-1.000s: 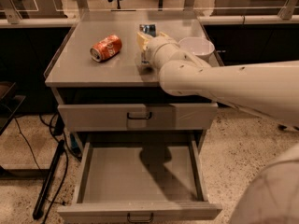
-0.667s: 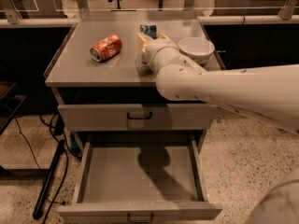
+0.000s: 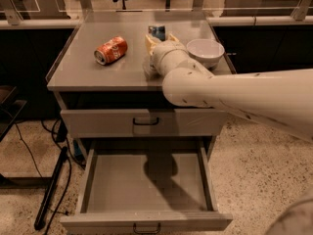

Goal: Pick redbull can from middle drawer and place on counter

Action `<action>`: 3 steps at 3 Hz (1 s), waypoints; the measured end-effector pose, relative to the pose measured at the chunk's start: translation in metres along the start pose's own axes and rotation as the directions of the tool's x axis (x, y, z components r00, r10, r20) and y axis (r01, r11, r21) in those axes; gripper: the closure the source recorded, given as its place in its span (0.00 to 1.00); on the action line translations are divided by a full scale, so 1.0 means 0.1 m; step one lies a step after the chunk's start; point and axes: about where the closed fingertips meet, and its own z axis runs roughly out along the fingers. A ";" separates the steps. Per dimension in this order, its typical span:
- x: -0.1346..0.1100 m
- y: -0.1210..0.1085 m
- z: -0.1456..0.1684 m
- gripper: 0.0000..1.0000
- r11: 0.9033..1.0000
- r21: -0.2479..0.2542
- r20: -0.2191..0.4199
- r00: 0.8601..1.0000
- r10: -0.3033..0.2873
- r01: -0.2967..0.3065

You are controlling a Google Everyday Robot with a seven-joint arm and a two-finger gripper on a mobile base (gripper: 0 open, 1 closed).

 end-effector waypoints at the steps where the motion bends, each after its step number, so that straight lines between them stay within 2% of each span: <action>1: 0.01 -0.05 -0.04 1.00 0.999 0.042 0.008 0.999 -0.032 0.032; 3: 0.02 -0.09 -0.15 1.00 0.994 0.105 0.008 0.999 -0.040 0.038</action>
Offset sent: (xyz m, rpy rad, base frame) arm -0.0154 -0.0098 -0.0033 -0.0561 -0.0125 -0.1157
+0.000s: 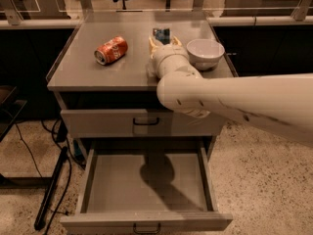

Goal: Pick redbull can from middle drawer and place on counter

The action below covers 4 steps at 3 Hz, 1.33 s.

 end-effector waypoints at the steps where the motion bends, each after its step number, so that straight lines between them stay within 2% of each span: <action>1: 0.05 -0.01 -0.06 1.00 0.999 0.035 -0.016 0.999 0.033 -0.033; 2: 0.12 -0.04 -0.14 1.00 0.993 0.091 -0.024 0.996 0.083 -0.080; 4: 0.14 0.02 -0.20 1.00 0.995 0.079 -0.029 0.998 0.063 -0.061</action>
Offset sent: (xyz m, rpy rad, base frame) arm -0.0180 -0.0071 -0.0136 0.1049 0.0619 -0.1198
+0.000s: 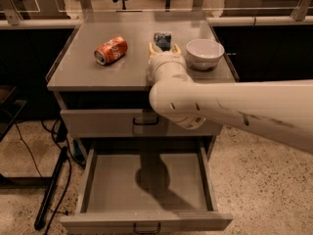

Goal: Pick redbull can from middle drawer and place on counter

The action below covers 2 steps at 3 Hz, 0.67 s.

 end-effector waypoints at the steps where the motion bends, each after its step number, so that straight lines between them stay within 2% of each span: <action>1: 0.00 0.00 0.00 0.81 1.000 0.000 0.000 1.000 0.000 0.000; 2: 0.00 0.00 0.00 0.58 1.000 0.000 0.000 1.000 0.000 0.000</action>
Offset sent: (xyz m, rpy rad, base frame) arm 0.0000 0.0000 0.0000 0.0000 0.0000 0.0000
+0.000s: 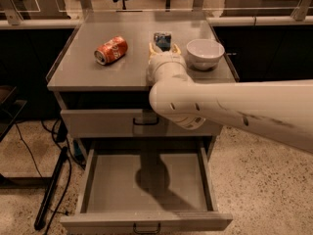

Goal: Pick redbull can from middle drawer and place on counter

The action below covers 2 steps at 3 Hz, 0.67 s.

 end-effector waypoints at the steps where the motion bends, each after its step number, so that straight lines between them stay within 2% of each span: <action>1: 0.00 0.00 0.00 0.27 1.000 0.000 0.000 1.000 0.000 0.000; 2: 0.00 0.00 0.00 0.03 1.000 0.000 0.000 1.000 0.000 0.000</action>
Offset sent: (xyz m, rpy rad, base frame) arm 0.0000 0.0000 0.0000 0.0000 0.0000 0.0000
